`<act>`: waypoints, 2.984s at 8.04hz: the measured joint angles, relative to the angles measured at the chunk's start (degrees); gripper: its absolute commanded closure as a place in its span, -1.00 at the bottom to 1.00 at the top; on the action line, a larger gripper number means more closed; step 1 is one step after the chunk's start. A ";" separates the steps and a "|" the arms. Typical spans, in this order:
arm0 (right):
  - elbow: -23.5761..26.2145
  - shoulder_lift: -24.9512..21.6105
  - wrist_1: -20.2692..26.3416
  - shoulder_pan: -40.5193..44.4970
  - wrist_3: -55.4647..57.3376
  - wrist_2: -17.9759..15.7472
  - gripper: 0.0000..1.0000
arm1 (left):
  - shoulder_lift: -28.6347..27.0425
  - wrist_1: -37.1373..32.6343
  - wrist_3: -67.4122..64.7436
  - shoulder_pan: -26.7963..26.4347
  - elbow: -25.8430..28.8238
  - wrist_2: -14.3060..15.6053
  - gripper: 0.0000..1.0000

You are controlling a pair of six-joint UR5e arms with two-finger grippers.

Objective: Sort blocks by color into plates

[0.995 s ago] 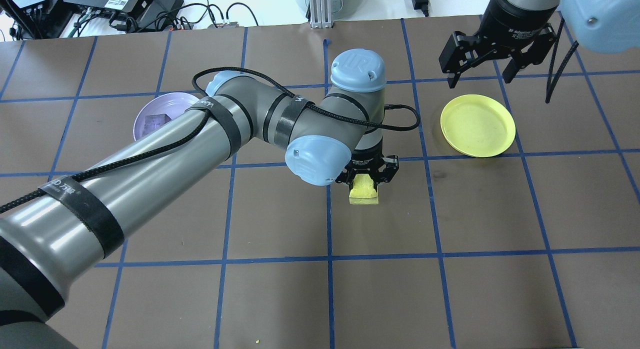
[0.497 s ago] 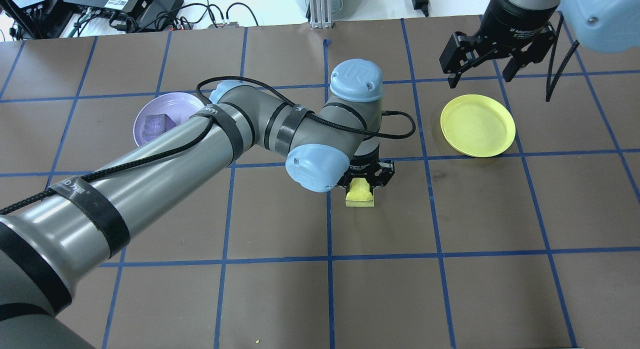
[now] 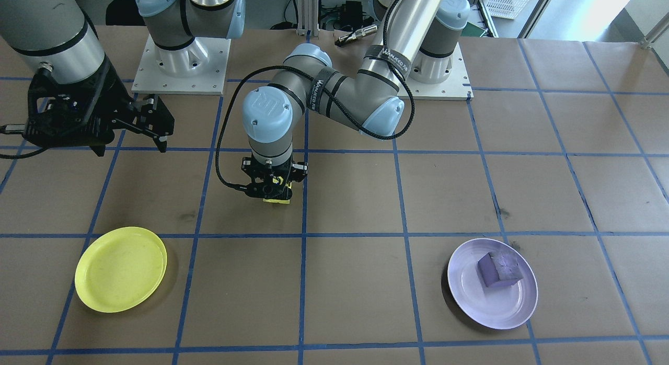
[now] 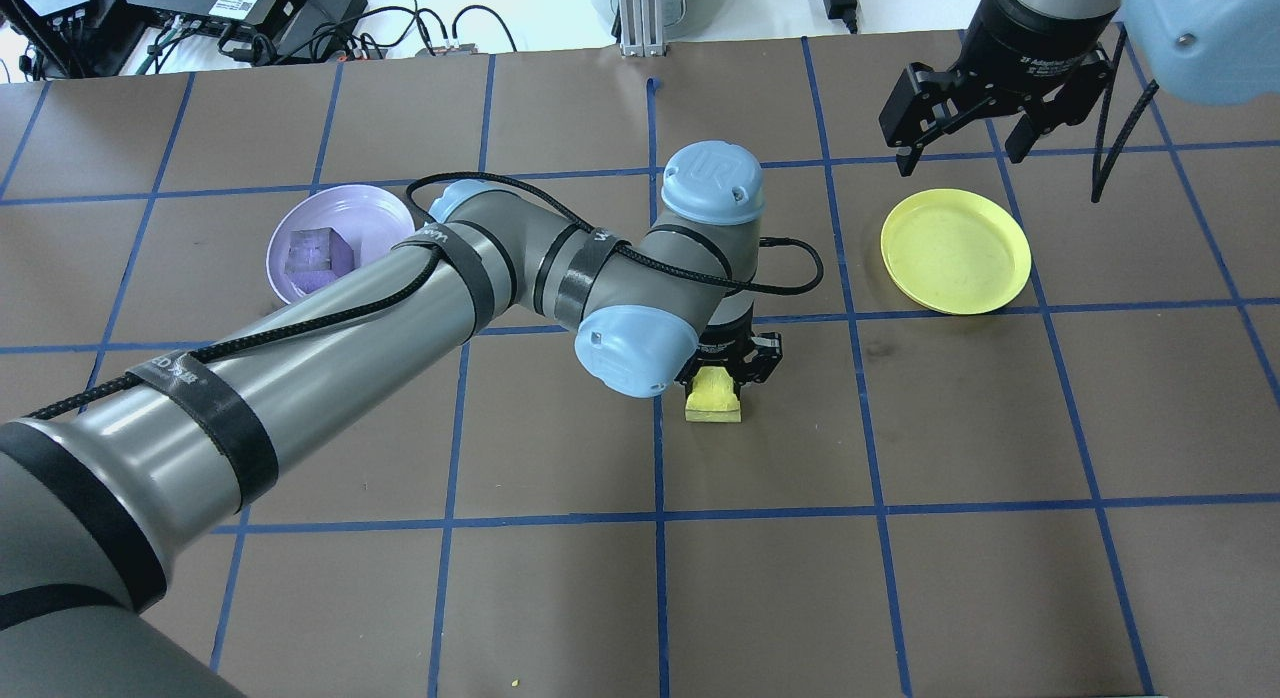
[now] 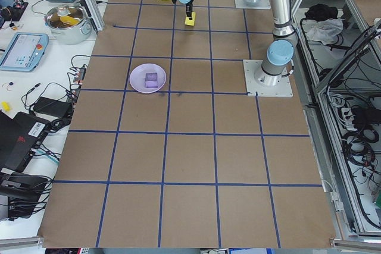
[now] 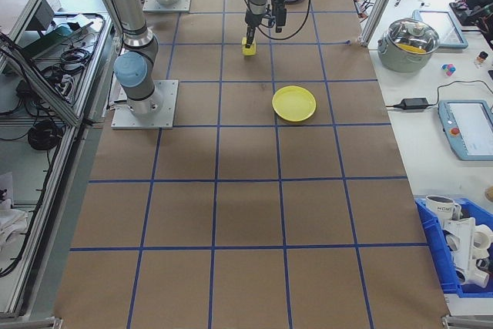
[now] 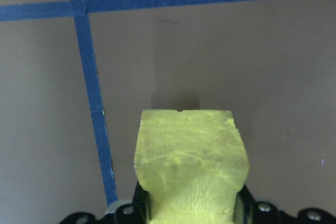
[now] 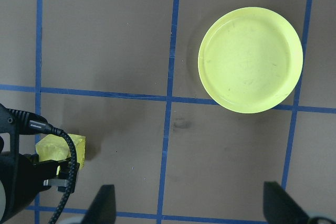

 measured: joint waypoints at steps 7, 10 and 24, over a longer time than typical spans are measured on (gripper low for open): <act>0.09 0.07 0.64 0.00 0.25 -0.30 -1.00 | 1.76 5.82 -0.57 0.72 -1.50 0.04 -1.00; 0.10 0.80 0.99 -0.14 0.26 -0.18 -1.00 | 7.82 3.61 2.40 5.32 -1.43 0.14 -1.00; 12.36 11.71 -12.69 13.07 22.11 5.93 -1.00 | 28.52 -34.46 20.38 30.52 18.26 8.76 -1.00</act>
